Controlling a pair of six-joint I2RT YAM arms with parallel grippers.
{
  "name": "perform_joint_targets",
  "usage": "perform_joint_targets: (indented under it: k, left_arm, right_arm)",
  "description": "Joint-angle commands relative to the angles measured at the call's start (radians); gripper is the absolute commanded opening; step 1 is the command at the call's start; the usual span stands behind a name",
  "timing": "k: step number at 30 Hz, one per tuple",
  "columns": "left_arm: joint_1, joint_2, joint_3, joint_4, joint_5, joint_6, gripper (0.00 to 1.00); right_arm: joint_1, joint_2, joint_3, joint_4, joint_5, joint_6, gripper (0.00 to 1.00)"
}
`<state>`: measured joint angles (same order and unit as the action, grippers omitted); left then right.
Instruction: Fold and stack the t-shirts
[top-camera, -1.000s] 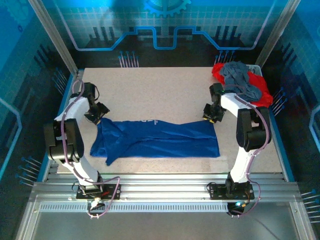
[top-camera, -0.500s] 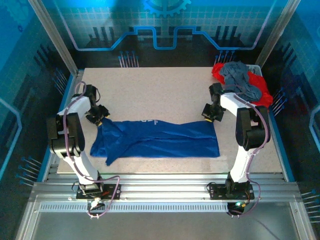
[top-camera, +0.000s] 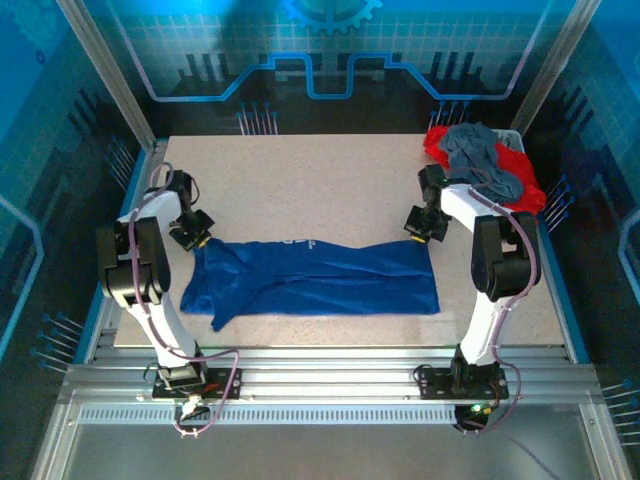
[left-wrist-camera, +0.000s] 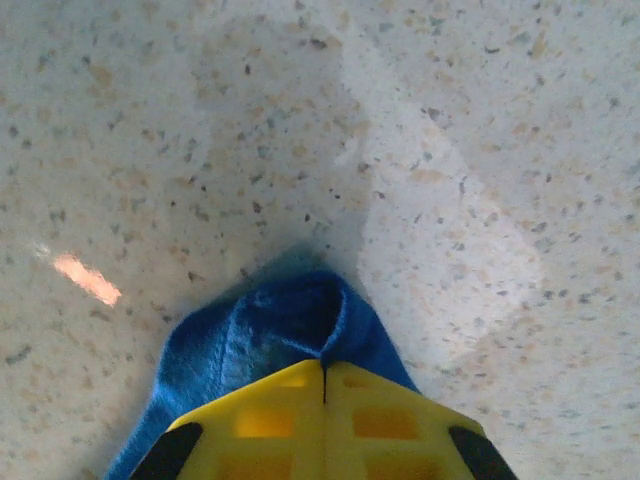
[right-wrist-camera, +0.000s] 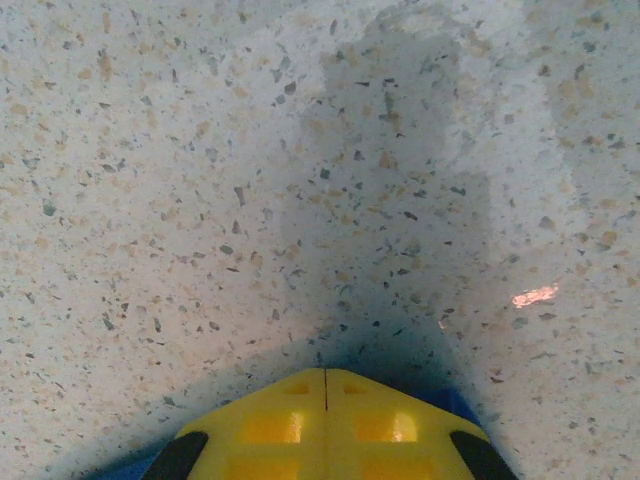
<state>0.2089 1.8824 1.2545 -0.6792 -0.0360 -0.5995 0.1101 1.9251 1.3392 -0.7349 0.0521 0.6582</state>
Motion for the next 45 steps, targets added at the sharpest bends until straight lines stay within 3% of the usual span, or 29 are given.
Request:
perform_joint_targets:
  k: [1,7,15,29,45]
  left_arm:
    - [0.018,0.014,0.014,-0.018,-0.046,-0.009,0.00]
    - [0.036,-0.004,0.011,-0.044,-0.095,-0.018,0.00]
    - [0.041,0.002,0.018,-0.036,-0.053,-0.006,0.00]
    - [0.041,0.037,0.052,-0.071,-0.104,0.040,0.00]
    - [0.040,0.078,0.112,-0.099,-0.134,0.102,0.00]
  right_arm:
    - [-0.022,-0.039,0.032,-0.032,0.027,0.025,0.00]
    - [-0.047,-0.049,0.034,-0.041,0.018,0.062,0.00]
    - [-0.056,-0.010,0.090,-0.063,-0.030,0.068,0.00]
    - [-0.136,0.002,0.156,-0.149,0.050,0.072,0.00]
    - [-0.136,0.040,0.211,-0.175,0.105,0.079,0.00]
